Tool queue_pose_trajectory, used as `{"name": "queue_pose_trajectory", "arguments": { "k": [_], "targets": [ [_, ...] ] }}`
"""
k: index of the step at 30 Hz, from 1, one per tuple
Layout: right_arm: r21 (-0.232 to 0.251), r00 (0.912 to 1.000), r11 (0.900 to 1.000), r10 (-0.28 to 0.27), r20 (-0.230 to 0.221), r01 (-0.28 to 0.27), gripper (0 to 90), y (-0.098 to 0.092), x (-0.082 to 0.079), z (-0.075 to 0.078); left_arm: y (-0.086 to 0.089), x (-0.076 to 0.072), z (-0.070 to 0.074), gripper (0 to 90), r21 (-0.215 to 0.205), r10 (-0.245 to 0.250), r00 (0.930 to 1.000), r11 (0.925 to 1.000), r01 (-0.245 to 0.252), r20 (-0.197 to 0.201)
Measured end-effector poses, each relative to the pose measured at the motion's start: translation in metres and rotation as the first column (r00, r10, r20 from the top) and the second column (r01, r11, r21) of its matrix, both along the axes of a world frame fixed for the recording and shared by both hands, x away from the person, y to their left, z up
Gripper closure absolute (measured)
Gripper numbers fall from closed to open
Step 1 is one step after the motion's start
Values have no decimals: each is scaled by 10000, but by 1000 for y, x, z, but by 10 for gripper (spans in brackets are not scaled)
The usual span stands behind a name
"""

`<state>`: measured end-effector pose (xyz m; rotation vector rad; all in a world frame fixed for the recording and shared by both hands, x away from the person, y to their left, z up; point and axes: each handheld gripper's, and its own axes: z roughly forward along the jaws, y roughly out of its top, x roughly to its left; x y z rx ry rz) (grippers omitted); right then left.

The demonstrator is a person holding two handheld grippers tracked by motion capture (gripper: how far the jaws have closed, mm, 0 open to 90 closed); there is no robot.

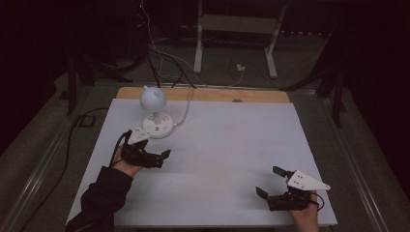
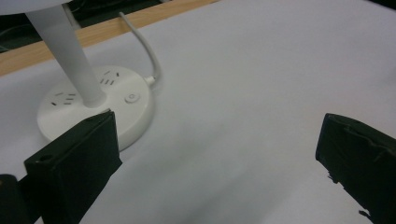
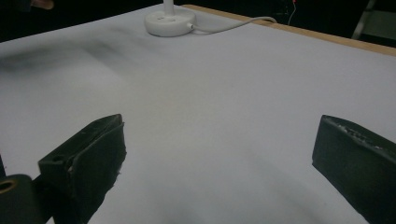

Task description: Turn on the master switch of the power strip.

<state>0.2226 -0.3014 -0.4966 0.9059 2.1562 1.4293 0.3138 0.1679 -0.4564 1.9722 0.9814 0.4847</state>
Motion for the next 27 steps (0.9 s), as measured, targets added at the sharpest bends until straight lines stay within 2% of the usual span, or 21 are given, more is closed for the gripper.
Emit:
{"name": "queue_pose_trajectory", "arguments": {
  "k": [3, 5, 6, 8, 12, 16, 21, 27],
  "targets": [
    [13, 10000, 10000, -5, -14, 5, 28, 0, 0, 0, -3, 4, -1, 3, -310, 162, 9998, 9994, -165, -98],
    [25, 10000, 10000, -5, -22, 5, 28, 0, 0, 0, -5, 8, -2, 3, -338, 181, 9995, 9992, -190, -277],
    [22, 10000, 10000, -5, -25, 5, 28, 0, 0, 0, -6, 10, -2, 3, -312, 206, 9992, 9993, -218, -355],
    [50, 10000, 10000, 9, -30, -9, 28, 0, 0, 0, -11, 14, -3, 2, -36, 603, 9976, 9982, -605, -341],
    [83, 10000, 10000, 39, -46, -39, 28, 0, 0, 0, -18, 18, -7, 2, 353, 906, 9954, 9954, -894, -327],
    [115, 10000, 9999, 82, -37, -82, 28, 0, 0, 0, -20, 25, -9, 3, 348, 1198, 9922, 9923, -1186, -354],
    [166, 9999, 9998, 94, -45, -93, 28, 0, 0, 0, -22, 34, -9, 41, 429, 1736, 9841, 9842, -1720, -363],
    [278, 9999, 9995, 118, -70, -116, 28, 0, 0, 1, -24, 43, -11, 107, 423, 1913, 9804, 9810, -1894, -475]
  ]
}}
